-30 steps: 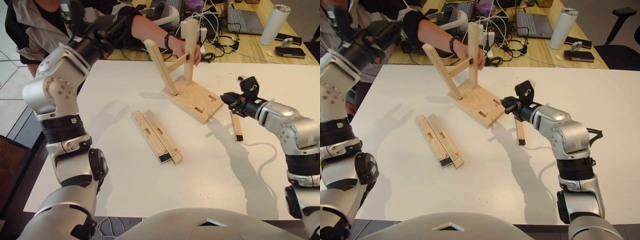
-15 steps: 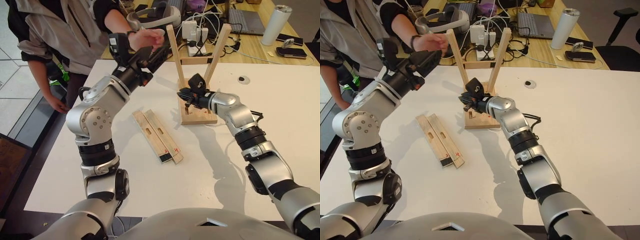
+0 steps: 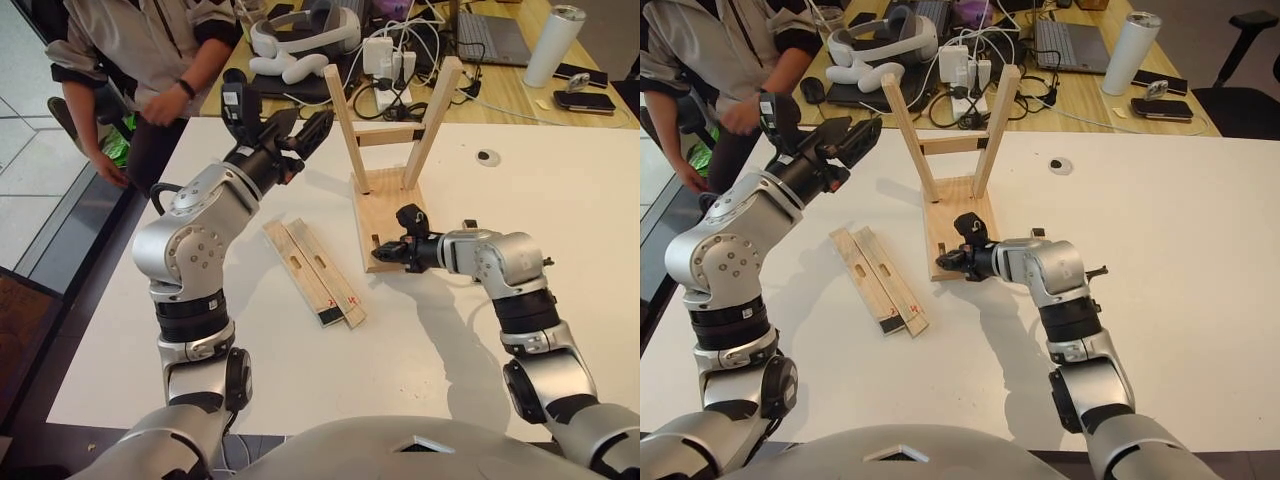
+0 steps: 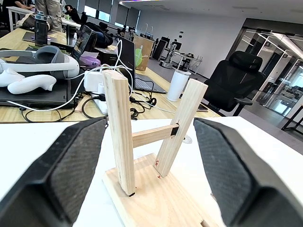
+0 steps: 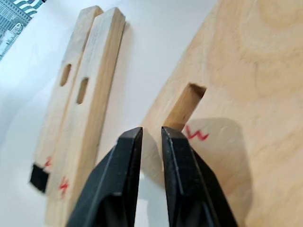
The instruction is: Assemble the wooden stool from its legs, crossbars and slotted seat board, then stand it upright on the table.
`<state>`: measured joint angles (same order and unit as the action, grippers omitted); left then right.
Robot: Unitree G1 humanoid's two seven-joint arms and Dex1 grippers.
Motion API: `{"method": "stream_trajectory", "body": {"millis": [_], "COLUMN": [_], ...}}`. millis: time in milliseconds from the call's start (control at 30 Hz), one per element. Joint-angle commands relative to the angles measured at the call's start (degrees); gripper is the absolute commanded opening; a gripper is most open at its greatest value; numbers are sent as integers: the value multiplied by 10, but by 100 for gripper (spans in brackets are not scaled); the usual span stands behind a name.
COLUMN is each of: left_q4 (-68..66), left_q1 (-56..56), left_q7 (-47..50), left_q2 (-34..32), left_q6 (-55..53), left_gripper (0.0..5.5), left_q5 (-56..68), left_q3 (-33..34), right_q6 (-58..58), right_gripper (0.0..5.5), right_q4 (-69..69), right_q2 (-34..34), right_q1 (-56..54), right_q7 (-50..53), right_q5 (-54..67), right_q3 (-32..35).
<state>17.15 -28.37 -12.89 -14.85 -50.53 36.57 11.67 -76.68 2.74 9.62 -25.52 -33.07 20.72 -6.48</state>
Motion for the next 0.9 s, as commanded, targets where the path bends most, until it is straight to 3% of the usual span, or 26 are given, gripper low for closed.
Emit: {"method": "stream_trajectory", "body": {"millis": [33, 167, 267, 367, 500, 633, 700, 800, 900], "left_q4": [11, 6, -6, -16, -4, 25, 32, 29, 40], "left_q1": [6, 9, 11, 13, 20, 38, 43, 46, 55], "left_q7": [6, 5, -7, -15, -10, -15, -17, -3, 25], "left_q2": [-15, -22, -44, -73, -93, -113, -123, -123, -86], "left_q6": [-10, -4, 3, -15, -49, -85, -102, -159, -238], "left_gripper": [342, 342, 342, 342, 342, 342, 342, 342, 342], "left_q5": [-14, -33, -80, -110, -116, -115, -117, -109, -95], "left_q3": [-16, -35, -92, -118, -100, -96, -94, -66, -9], "right_q6": [-80, 101, 196, 135, -38, -141, -127, 40, 114], "right_gripper": [76, 76, 76, 76, 76, 76, 76, 76, 76], "right_q4": [109, 91, -10, -46, 67, 142, 160, 196, 237], "right_q2": [-52, -140, -151, -134, -133, -165, -165, -119, -131], "right_q1": [12, -82, -130, -64, 58, 97, 102, 94, 91], "right_q7": [67, 147, 194, 241, 269, 277, 278, 265, 255], "right_q5": [12, 3, -20, -48, -40, -34, -36, -64, -57], "right_q3": [67, 135, 155, 136, 108, 148, 146, 73, 42]}}
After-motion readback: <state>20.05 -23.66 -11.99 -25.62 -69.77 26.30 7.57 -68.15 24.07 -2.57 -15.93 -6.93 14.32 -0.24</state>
